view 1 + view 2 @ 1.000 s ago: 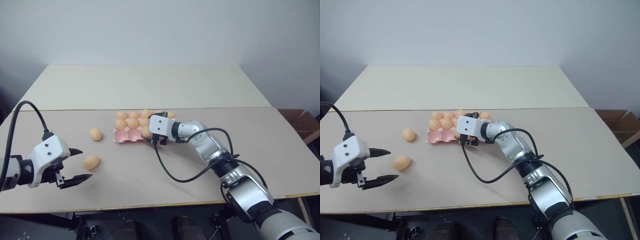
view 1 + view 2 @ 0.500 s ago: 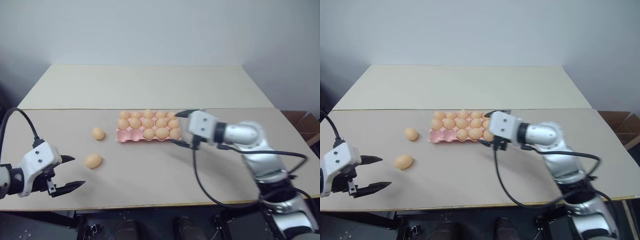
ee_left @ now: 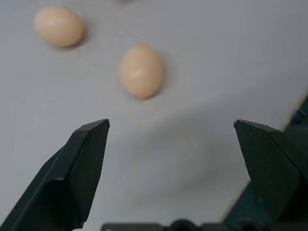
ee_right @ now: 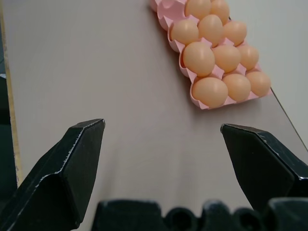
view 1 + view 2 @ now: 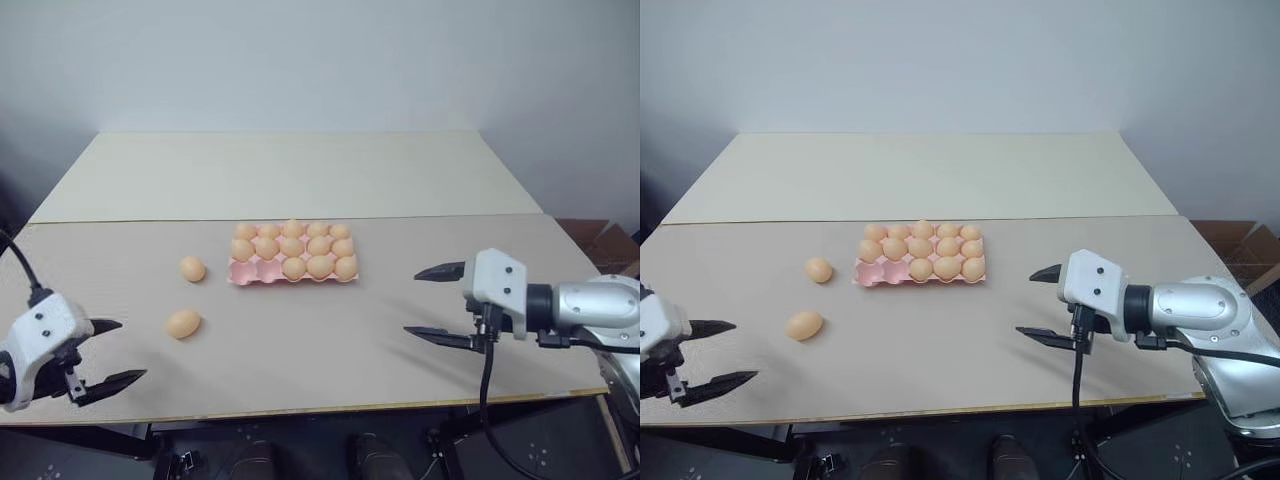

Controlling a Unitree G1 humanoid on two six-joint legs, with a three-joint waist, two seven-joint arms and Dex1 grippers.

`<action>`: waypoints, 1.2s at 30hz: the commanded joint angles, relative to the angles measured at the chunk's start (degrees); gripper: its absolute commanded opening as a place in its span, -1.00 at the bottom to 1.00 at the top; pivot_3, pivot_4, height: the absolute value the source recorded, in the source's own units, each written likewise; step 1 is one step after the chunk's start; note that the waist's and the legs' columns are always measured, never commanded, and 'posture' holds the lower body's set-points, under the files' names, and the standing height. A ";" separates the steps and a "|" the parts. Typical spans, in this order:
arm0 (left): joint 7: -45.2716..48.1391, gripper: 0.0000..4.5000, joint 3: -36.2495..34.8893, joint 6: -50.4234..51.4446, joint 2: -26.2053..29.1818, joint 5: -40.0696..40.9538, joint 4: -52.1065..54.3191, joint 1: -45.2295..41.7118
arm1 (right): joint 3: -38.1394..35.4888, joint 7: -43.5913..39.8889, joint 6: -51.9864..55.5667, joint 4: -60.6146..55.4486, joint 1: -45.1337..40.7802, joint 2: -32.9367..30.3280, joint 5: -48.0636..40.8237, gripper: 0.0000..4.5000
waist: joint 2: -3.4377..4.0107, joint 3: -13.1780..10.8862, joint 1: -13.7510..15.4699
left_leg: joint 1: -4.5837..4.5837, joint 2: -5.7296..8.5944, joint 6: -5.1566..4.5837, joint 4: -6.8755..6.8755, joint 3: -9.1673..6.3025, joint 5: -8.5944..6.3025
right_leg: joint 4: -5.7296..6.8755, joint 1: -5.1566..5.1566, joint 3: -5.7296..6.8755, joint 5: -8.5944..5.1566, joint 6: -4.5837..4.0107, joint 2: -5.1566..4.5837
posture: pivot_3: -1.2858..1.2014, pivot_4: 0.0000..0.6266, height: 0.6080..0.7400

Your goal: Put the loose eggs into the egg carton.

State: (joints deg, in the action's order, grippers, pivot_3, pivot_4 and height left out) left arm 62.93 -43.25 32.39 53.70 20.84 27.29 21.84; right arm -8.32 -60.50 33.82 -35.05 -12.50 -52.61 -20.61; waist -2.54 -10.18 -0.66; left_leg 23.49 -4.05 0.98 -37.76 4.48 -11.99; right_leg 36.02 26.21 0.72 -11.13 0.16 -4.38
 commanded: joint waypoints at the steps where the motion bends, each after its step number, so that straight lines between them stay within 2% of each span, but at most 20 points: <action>1: -6.40 1.00 1.35 -4.05 -5.75 0.20 -1.97 -3.45 | -0.82 2.28 0.20 -2.69 0.28 -0.34 -0.84 1.00 | 0.00 0.00 -0.02 | -0.01 0.03 -0.01 0.00 0.01 0.01 | -0.01 -0.01 -0.03 0.01 0.02 -0.02 | 0.03 -0.52 1.00; 4: -8.81 1.00 2.25 -6.54 -10.00 1.17 -3.36 -5.59 | -0.19 3.28 0.58 -3.37 0.67 -0.32 -1.45 1.00 | -0.11 0.06 -0.01 | 0.02 0.04 -0.13 -0.02 -0.01 0.07 | -0.01 -0.03 -0.03 0.02 0.03 -0.01 | 0.03 -0.52 1.00; 7: -9.71 1.00 5.77 -8.39 -11.68 0.33 -5.02 -6.46 | 1.02 4.41 0.30 -3.43 0.51 -0.24 -1.13 1.00 | -0.18 0.09 0.01 | 0.00 0.04 -0.15 -0.02 -0.02 0.09 | 0.00 -0.05 -0.02 0.02 0.03 0.00 | 0.03 -0.52 1.00; 20: -15.64 1.00 24.75 -6.66 -12.62 -3.23 -14.90 -18.42 | 2.82 12.14 4.03 -5.10 -0.62 1.22 -1.32 1.00 | -0.19 0.10 0.09 | 0.05 0.07 -0.45 -0.03 -0.04 0.27 | 0.01 -0.06 -0.06 0.04 0.05 0.02 | 0.03 -0.52 1.00; 25: -16.72 1.00 28.90 -7.00 -12.42 -4.71 -17.71 -20.45 | 1.89 13.60 5.48 -6.09 0.19 0.85 -1.63 1.00 | -0.19 0.10 0.12 | 0.06 0.07 -0.45 -0.03 -0.07 0.27 | 0.02 -0.06 -0.04 0.04 0.05 0.02 | 0.03 -0.52 1.00; 29: -16.92 1.00 29.37 -6.06 -12.36 -4.19 -18.41 -21.39 | 1.74 14.54 6.27 -6.47 0.33 0.65 -1.36 1.00 | -0.19 0.10 0.19 | 0.02 0.07 -0.45 -0.04 -0.07 0.27 | 0.03 -0.09 -0.04 0.04 0.06 0.00 | 0.03 -0.52 1.00; 33: -15.73 0.64 29.87 -5.54 -10.68 -4.52 -17.99 -20.41 | 2.36 15.09 6.30 -6.77 0.56 0.53 -0.98 1.00 | -0.19 0.10 0.19 | 0.03 0.07 -0.45 -0.04 -0.07 0.27 | 0.02 -0.08 -0.04 0.04 0.06 0.01 | 0.03 -0.52 1.00; 36: -15.85 0.21 29.64 -5.31 -9.95 -4.40 -17.57 -19.66 | 2.91 15.51 6.16 -6.81 0.58 0.61 -0.78 1.00 | -0.19 0.10 -0.04 | 0.02 0.07 -0.45 -0.04 -0.07 0.27 | 0.03 -0.08 -0.05 0.04 0.06 0.01 | 0.03 -0.52 1.00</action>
State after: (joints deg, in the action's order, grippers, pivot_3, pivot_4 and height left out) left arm 47.38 -13.29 26.46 42.88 17.11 9.32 1.16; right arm -4.84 -45.68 39.72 -40.09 -11.86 -51.35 -21.53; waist -2.73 -10.08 -0.70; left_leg 23.49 -3.98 0.53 -37.79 4.41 -11.73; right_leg 36.05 26.13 0.67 -11.09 0.22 -4.37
